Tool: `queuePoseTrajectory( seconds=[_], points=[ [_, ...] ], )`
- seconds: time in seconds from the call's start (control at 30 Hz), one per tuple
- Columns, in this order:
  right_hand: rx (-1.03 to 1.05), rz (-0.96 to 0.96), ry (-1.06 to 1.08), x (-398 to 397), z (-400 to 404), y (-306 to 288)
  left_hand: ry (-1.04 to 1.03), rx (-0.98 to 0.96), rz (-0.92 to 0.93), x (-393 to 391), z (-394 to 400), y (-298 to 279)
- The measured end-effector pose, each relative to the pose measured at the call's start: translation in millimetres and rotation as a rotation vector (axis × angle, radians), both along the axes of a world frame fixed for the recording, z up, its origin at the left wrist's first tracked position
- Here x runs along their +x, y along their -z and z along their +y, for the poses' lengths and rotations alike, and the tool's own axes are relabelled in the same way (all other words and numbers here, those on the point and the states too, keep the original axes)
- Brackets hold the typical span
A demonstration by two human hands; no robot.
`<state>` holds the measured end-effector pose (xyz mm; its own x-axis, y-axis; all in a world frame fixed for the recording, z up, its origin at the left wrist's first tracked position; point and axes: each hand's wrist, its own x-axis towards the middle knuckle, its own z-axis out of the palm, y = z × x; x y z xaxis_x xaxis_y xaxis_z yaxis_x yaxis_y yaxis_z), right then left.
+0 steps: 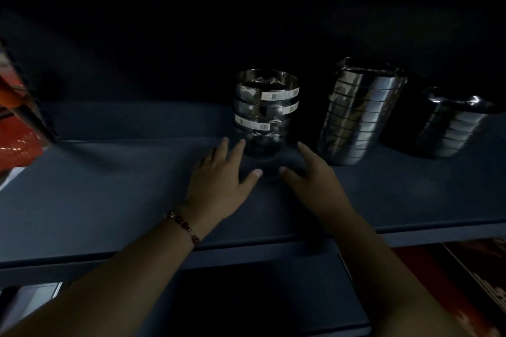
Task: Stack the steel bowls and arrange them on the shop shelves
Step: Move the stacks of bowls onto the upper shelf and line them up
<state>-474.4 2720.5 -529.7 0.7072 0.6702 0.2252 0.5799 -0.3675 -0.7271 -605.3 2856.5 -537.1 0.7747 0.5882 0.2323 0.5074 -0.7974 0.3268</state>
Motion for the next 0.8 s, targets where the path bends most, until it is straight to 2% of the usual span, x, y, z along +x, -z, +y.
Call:
queuePoseTrajectory(
  seconds=[0.07, 0.17, 0.3, 0.5, 0.8],
  points=[
    [0.088, 0.175, 0.001, 10, 14, 0, -0.022, -0.073, -0.049, 10, 9, 5],
    [0.266, 0.496, 0.007, 25, 31, -5, -0.046, -0.293, -0.183, 26, 26, 11],
    [0.466, 0.769, -0.091, 41, 48, -11, 0.100, -0.590, -0.480, 50, 49, 16],
    [0.471, 0.866, -0.218, 54, 65, -1, 0.271, -0.764, -0.718, 74, 58, 16],
    [0.475, 0.840, -0.201, 48, 61, 3, 0.252, -0.787, -0.775, 63, 56, 18]
  ],
)
